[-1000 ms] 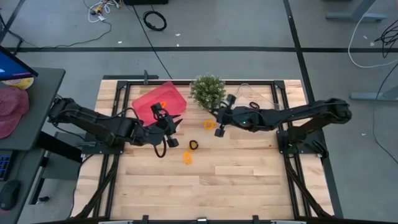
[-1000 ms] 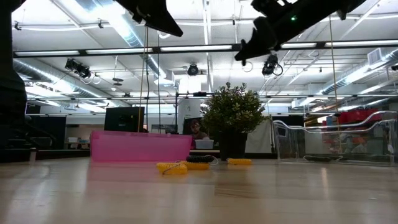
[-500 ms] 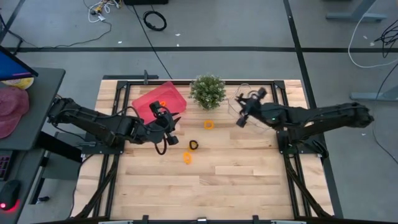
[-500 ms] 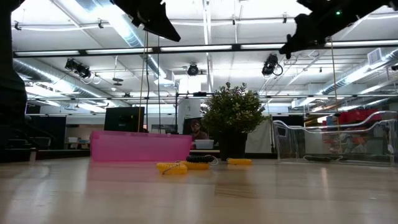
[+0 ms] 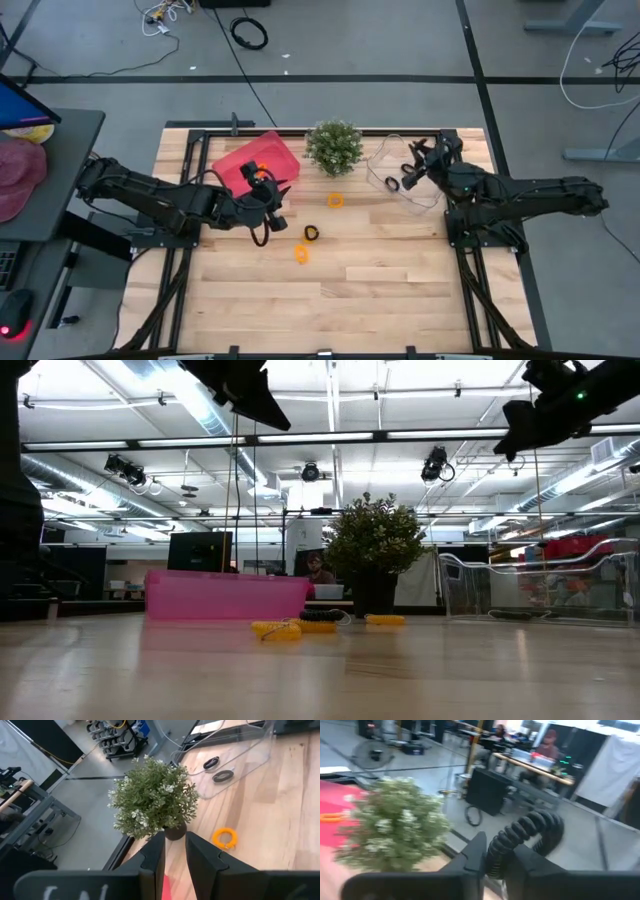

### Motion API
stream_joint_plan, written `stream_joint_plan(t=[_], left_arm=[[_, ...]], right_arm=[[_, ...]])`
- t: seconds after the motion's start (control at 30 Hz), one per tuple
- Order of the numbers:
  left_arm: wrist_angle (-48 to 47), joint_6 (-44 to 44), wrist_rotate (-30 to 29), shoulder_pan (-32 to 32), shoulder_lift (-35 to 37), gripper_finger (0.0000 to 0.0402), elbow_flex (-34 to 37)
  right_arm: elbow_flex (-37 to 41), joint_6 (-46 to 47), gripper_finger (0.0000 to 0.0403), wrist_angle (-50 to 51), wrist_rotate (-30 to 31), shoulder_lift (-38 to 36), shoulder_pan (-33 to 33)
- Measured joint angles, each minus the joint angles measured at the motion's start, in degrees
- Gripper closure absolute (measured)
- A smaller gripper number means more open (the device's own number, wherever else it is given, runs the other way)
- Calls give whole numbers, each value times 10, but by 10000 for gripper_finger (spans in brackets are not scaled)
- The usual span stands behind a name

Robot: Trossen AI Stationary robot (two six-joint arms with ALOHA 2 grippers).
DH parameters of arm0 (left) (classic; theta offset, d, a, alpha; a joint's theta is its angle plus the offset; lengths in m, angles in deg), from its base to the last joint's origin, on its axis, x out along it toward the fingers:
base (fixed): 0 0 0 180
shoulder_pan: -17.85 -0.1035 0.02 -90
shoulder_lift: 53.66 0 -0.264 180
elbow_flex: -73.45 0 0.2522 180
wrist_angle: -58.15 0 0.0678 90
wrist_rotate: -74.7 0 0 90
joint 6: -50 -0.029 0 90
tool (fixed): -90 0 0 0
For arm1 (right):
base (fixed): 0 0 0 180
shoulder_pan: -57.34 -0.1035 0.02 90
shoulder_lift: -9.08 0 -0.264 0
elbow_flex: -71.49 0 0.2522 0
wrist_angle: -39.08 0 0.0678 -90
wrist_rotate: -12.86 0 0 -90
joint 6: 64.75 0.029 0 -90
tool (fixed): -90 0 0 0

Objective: Sort spring keychains
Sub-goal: Put the black spring keychain into the transparent bin

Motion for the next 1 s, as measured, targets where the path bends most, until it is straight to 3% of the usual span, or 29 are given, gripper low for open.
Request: stream_joint_plan(t=[0.33,0.67,0.83,1.0], left_arm=[[0,0,0,0,0,321,0],[1,0,0,0,0,321,0],[1,0,0,0,0,321,0],[1,0,0,0,0,321,0]], right_arm=[[4,0,269,0,7,-5,13],[4,40,253,26,5,-5,14],[0,129,250,92,-87,-5,47],[-49,207,250,242,-167,12,97]])
